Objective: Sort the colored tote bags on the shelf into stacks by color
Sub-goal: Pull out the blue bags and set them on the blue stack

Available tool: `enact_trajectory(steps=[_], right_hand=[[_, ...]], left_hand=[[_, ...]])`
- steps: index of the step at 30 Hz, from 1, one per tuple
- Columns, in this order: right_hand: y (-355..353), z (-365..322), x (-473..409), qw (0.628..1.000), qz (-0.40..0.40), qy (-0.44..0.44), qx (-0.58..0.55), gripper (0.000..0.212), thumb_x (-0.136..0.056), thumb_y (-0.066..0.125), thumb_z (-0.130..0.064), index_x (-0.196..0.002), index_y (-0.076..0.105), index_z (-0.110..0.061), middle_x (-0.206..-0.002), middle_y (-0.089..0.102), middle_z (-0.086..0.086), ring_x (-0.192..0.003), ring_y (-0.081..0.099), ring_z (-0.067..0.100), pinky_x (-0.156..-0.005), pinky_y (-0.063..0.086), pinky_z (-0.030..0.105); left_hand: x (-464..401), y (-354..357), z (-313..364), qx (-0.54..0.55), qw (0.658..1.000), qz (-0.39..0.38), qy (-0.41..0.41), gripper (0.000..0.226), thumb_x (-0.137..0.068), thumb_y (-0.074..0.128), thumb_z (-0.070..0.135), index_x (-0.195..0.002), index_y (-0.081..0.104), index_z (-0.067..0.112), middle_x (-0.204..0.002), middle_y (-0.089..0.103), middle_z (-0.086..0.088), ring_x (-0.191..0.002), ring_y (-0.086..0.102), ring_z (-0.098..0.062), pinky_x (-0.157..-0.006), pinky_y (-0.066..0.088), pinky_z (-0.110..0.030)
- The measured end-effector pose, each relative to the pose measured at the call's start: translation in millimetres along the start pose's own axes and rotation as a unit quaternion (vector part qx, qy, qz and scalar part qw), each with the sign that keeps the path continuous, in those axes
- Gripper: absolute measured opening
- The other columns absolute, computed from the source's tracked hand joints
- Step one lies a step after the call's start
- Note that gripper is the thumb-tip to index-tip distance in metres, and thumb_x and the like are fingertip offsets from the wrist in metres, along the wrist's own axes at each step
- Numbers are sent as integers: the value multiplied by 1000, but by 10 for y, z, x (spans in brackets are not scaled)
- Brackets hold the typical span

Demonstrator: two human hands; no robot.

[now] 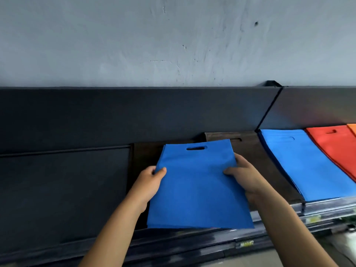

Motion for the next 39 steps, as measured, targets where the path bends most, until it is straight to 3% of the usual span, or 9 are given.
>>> enact_trajectory(steps=[5,7,12,20,23,29,35,37,39], right_hand=[[-236,96,251,999,37,-18,21,38,-100,59,-2,-134,60,-21,-114,79,1,-88,81,20,-66,65,37],[-405,130,338,996,71,-34,37,35,-100,61,-6,-131,60,-22,-115,77,-5,-92,79,16,-70,63,32],[-915,170,434,988,130,-69,49,50,-92,59,-12,-137,60,-34,-123,74,-13,-110,74,16,-98,61,51],[-1950,85,153,975,163,-149,30,64,-91,50,2,-138,60,-40,-125,74,-15,-111,73,9,-92,61,39],[-2391,70,-49,969,174,-164,68,64,-90,50,0,-139,55,-41,-127,69,-23,-116,67,2,-97,57,35],[-3437,27,-578,962,163,-187,116,68,-89,51,5,-146,54,-30,-130,68,-16,-118,65,6,-105,55,39],[-4071,6,-1151,955,128,-198,178,74,-87,52,5,-153,47,-28,-136,62,-12,-124,59,13,-104,49,35],[-4151,72,-1374,955,116,-185,200,72,-87,52,8,-154,46,-18,-137,58,-5,-124,56,15,-100,45,29],[-4178,160,-1541,956,117,-166,214,67,-89,52,10,-152,48,-11,-138,56,2,-130,55,22,-97,41,26]], left_hand=[[88,316,124,-43,997,-36,50,29,-104,46,20,-126,54,36,-112,68,10,-95,70,-14,-72,56,-35],[127,518,188,-51,995,-46,72,35,-104,44,19,-132,52,38,-114,66,13,-97,68,-12,-74,54,-35],[206,1014,327,-77,987,-97,105,37,-104,49,21,-135,45,40,-112,67,16,-97,69,-9,-85,57,-40],[144,1950,670,-110,972,-125,163,45,-103,54,23,-125,40,60,-108,70,31,-94,71,4,-89,58,-36],[144,2482,782,-147,970,-112,155,45,-104,51,25,-136,38,53,-110,68,26,-88,68,8,-83,58,-31],[2,3550,1006,-163,973,-78,143,53,-101,52,22,-142,37,52,-106,73,17,-82,75,-11,-83,61,-51],[-80,4250,1162,-193,972,-80,109,58,-96,55,16,-130,27,53,-104,70,12,-80,72,-20,-62,50,-35],[-135,4378,1149,-208,970,-74,104,61,-93,56,17,-139,30,46,-112,68,10,-82,71,-18,-62,54,-34],[-209,4457,1117,-249,962,-65,93,75,-92,57,24,-157,22,38,-137,55,4,-82,70,-17,-61,58,-34]])
Point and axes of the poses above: each hand's wrist, its own x-axis away from the middle knuckle, its own y-axis out of the palm, z = x × y, the point moved 1 cm from there along -x, towards the middle knuckle
